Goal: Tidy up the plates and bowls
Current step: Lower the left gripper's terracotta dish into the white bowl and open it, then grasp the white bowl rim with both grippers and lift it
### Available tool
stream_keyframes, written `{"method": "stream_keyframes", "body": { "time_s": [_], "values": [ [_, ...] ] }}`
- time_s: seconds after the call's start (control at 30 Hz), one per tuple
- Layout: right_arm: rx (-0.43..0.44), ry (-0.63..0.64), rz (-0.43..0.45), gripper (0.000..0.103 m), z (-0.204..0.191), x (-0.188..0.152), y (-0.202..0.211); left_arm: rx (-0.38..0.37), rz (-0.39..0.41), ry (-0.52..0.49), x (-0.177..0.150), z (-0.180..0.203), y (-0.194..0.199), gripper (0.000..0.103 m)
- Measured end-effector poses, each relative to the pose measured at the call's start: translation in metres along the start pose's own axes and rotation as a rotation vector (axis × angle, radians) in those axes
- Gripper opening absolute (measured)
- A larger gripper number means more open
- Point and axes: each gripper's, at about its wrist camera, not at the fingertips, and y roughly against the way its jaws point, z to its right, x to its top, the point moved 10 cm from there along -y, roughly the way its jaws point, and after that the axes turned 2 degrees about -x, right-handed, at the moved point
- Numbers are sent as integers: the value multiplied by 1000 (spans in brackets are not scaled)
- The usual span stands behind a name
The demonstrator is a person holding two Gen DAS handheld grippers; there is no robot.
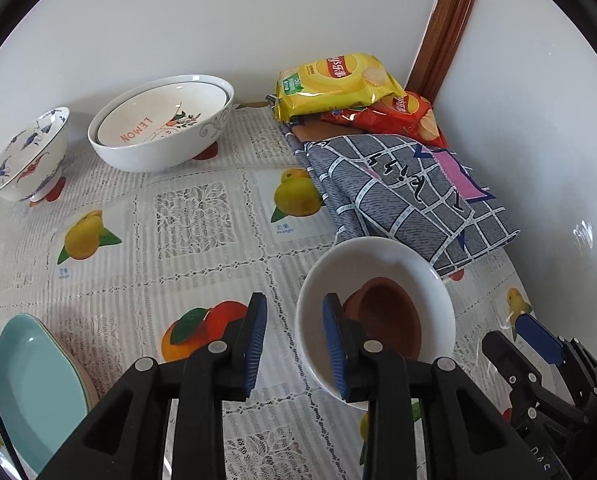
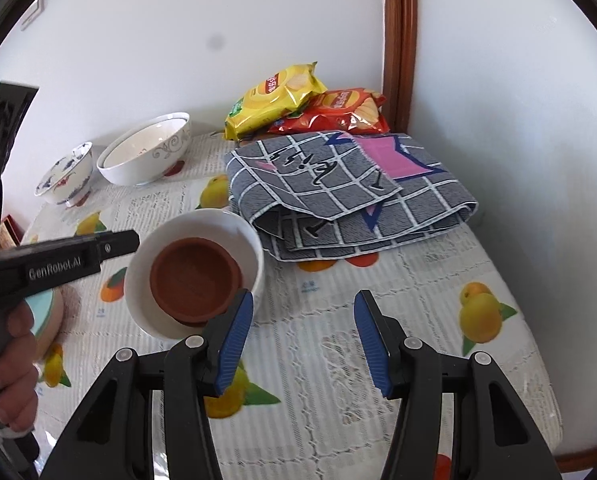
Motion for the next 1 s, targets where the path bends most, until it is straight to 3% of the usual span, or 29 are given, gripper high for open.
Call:
{"method": "stream_keyframes", "body": {
  "time_s": [0.17, 0.3, 0.57, 1.0],
  "values": [
    [48, -21, -39, 44, -15, 6, -18, 0, -35, 7, -5, -6, -10, 28],
    [51, -20, -54, 42, -23, 9, -28, -5, -55, 4, -6, -7, -18, 28],
    [14, -17, -119, 27, -25, 4, -55, -10, -102, 9, -12, -8, -37, 28],
    [-13, 1, -203, 26, -25, 0, -80, 10, -147, -4, -16, -4, -55, 29]
  ]
}}
